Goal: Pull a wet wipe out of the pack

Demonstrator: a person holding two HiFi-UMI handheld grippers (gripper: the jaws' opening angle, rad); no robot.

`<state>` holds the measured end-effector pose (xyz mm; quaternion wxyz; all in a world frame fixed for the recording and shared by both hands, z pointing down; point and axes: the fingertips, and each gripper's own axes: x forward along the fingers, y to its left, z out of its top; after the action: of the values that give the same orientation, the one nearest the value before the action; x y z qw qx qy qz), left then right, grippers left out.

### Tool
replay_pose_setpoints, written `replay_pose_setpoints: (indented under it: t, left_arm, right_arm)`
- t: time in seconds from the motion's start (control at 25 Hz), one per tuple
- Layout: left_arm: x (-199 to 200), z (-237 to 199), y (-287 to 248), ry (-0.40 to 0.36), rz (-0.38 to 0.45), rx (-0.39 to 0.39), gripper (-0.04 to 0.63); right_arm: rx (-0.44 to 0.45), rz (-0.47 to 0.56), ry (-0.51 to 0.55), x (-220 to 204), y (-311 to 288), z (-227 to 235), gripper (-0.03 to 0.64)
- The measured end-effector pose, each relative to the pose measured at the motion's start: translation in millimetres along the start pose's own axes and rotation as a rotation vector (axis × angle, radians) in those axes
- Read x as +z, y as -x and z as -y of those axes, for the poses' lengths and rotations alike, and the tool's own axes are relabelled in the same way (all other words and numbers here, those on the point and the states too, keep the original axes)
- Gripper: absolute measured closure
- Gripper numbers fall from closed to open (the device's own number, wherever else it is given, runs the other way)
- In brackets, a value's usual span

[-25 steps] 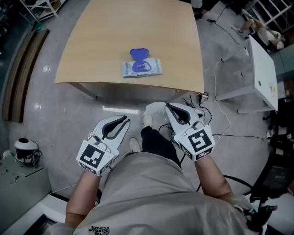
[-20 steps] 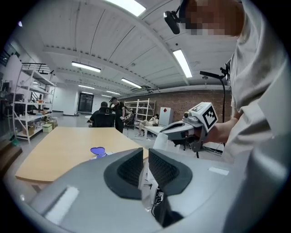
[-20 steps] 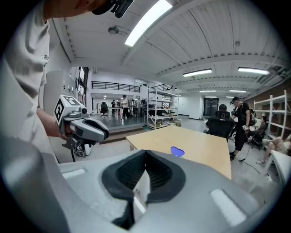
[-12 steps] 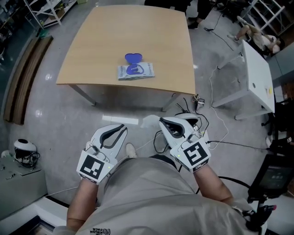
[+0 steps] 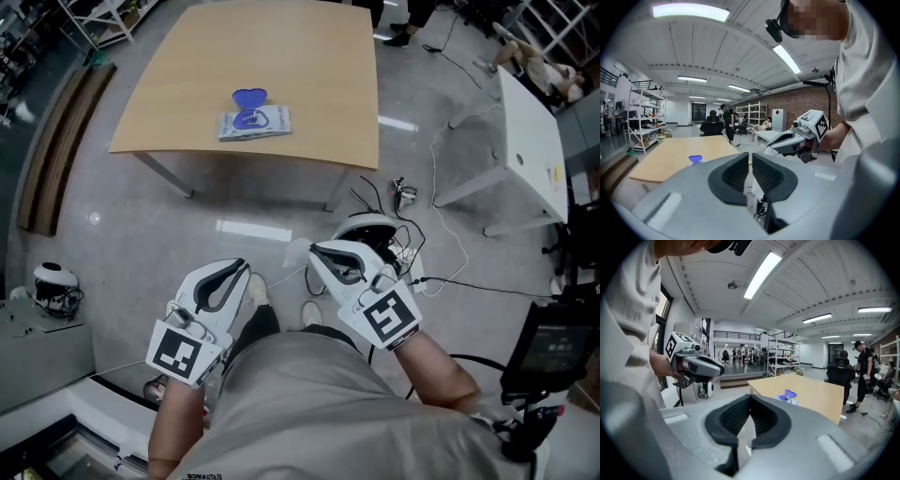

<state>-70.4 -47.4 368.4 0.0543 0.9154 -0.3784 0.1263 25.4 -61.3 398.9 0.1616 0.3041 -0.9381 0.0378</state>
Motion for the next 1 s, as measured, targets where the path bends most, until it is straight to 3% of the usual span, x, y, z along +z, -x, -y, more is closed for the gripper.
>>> replay_pose_setpoints:
  t: [0.12,0.36,0.68,1.0]
  left_arm:
    - [-12,33,10,0.023,-0.030,0.018,0.565]
    - [-10,63,24,-0.004,-0.019,-0.004,0.565]
    - [4,81,91,-0.058,0.037,-0.081,0.565]
    - [-9,76,87,-0.024,0.011,-0.110,0.565]
  right_arm:
    - [0.041,-0.022,0.004,-18,21,-10,0.614]
    - [0.032,-0.019,0.004,-15,46,-30,0.614]
    - [-0.040,0.021,0.044,22,68,-104,0.614]
    - [-0.064,0.016,0.032,21,70,-100,0.614]
